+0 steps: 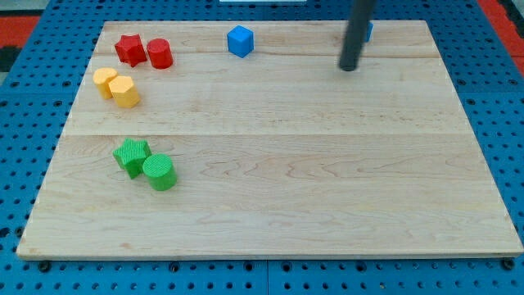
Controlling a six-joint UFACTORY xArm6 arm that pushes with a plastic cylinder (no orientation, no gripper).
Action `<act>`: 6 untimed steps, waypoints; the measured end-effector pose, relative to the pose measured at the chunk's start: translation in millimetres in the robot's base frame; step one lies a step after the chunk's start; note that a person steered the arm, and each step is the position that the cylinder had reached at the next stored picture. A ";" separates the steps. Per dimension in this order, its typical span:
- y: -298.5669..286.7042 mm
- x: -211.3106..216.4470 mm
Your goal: Slide the blue cube to the top center of the board
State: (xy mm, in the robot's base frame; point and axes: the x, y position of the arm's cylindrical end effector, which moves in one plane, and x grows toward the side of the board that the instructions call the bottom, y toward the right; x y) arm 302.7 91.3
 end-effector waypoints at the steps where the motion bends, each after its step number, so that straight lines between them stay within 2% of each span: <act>1: -114.3 -45.2; 2: -138.1 -57.7; 3: -143.2 5.6; 4: -220.8 -33.3; 5: -233.9 -68.7; 6: -274.1 -86.7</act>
